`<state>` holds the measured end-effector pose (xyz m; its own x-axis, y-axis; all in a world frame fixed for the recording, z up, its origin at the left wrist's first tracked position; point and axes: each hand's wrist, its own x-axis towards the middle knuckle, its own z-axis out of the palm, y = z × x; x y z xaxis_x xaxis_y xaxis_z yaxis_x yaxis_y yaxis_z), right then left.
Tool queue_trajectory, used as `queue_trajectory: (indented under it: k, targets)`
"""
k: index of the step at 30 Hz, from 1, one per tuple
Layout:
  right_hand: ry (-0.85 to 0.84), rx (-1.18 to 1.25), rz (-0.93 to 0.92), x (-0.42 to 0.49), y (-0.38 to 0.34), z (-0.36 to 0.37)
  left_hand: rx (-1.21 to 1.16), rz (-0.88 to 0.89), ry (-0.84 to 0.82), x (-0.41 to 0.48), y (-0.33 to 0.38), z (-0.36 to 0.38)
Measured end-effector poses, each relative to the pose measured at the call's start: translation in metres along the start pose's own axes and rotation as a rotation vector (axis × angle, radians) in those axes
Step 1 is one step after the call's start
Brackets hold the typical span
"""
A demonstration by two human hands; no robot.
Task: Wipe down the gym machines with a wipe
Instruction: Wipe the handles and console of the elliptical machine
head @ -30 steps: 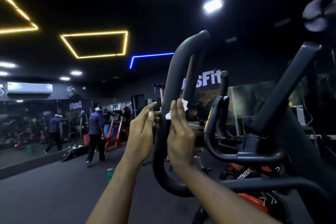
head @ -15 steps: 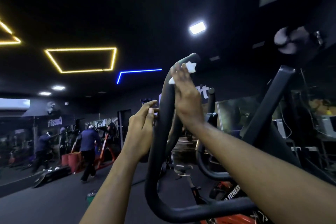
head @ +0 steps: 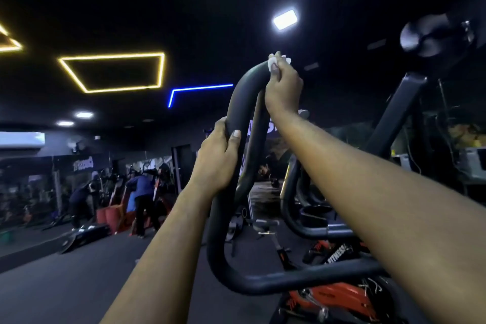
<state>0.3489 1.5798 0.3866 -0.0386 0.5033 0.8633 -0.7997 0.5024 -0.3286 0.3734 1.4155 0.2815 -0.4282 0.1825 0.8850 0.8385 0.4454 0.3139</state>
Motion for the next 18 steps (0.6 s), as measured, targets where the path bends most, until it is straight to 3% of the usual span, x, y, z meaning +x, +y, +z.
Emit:
queue_trajectory:
  k: [4, 8, 18]
  targets:
    - [0.072, 0.022, 0.043, -0.023, 0.008, -0.007, 0.009, -0.080, -0.043, -0.019, -0.008, 0.007]
    - [0.089, -0.104, 0.091, -0.067, 0.027, -0.011, 0.021, -0.143, -0.039, -0.033, -0.016, 0.012]
    - [-0.143, -0.179, 0.247, -0.222, 0.070, -0.033, -0.013, -0.211, 0.007, -0.055, -0.029, 0.021]
